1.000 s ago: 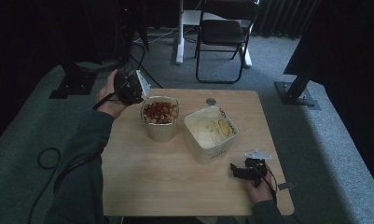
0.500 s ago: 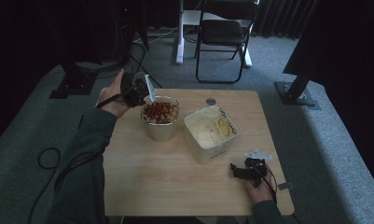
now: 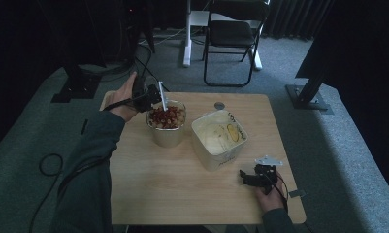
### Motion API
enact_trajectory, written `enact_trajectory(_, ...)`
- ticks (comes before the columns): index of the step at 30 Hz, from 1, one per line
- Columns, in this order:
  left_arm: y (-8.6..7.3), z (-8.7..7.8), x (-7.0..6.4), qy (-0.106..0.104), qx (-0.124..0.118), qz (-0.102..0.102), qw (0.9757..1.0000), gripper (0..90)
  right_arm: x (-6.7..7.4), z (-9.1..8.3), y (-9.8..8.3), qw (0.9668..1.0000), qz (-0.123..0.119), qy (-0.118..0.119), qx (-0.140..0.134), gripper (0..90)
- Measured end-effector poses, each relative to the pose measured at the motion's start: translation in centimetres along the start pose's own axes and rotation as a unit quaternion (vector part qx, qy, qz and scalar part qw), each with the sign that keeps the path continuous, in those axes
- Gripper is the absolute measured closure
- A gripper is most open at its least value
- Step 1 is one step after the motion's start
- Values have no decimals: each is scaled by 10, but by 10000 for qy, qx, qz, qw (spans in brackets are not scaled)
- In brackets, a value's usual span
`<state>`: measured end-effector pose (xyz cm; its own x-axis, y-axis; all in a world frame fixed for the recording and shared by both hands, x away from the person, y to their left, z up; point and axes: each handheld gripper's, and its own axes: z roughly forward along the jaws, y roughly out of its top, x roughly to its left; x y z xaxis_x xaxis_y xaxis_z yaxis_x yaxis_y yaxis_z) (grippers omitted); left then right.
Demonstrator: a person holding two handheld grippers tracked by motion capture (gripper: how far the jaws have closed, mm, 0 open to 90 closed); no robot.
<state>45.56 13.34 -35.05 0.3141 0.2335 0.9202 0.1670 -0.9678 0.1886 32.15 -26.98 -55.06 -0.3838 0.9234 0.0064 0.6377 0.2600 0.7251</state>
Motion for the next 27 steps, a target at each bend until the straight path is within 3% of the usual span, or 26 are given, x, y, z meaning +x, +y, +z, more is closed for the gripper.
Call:
enact_trajectory(4,4,-1,-1,107,29,310,9995,303,0,0,0,10000,-3,-1,-1,130)
enact_trajectory(5,6,-2,-4,215,94,544,9982,304,0,0,0,10000,-2,-1,-1,130)
enact_trajectory(6,6,-2,-4,215,94,544,9982,305,0,0,0,10000,-2,-1,-1,130)
enact_trajectory(7,9,-1,-9,335,131,878,9955,306,0,0,0,10000,-3,-1,-1,130)
enact_trajectory(8,9,-1,-9,335,131,878,9955,307,0,0,0,10000,-3,-1,-1,130)
enact_trajectory(9,11,0,-13,416,183,1115,9927,308,0,0,0,10000,-3,-1,-1,130)
enact_trajectory(10,12,0,-14,456,209,1228,9912,310,0,0,0,10000,-3,-1,-1,130)
enact_trajectory(12,13,1,-16,482,217,1312,9899,312,0,0,0,10000,-3,-1,-1,130)
enact_trajectory(13,14,1,-16,517,254,1453,9877,312,0,0,0,10000,-3,-1,-1,130)
enact_trajectory(14,14,1,-20,605,303,1688,9833,313,0,0,0,10000,-2,-1,-2,130)
enact_trajectory(15,14,1,-20,605,303,1688,9833,313,0,0,0,10000,-2,-1,-2,130)
enact_trajectory(17,13,2,-23,680,349,1934,9781,314,0,0,0,10000,-3,-1,-2,130)
enact_trajectory(18,13,2,-23,680,349,1934,9781,314,0,0,0,10000,-3,-1,-2,130)
enact_trajectory(19,13,2,-24,707,373,2035,9758,315,0,0,0,10000,-6,-3,-3,130)
enact_trajectory(20,12,2,-25,729,381,2048,9753,315,0,0,0,10000,-8,-3,-3,130)
enact_trajectory(21,12,2,-24,750,383,2131,9734,316,0,0,0,10000,-6,-3,-3,129)
enact_trajectory(23,11,2,-25,781,382,2141,9729,317,0,0,0,10000,-7,-2,-3,130)
enact_trajectory(24,11,1,-26,810,404,2225,9707,318,0,0,0,10000,-5,-1,-3,130)
enact_trajectory(27,11,1,-26,830,399,2243,9702,320,0,0,0,10000,-5,-2,-2,130)
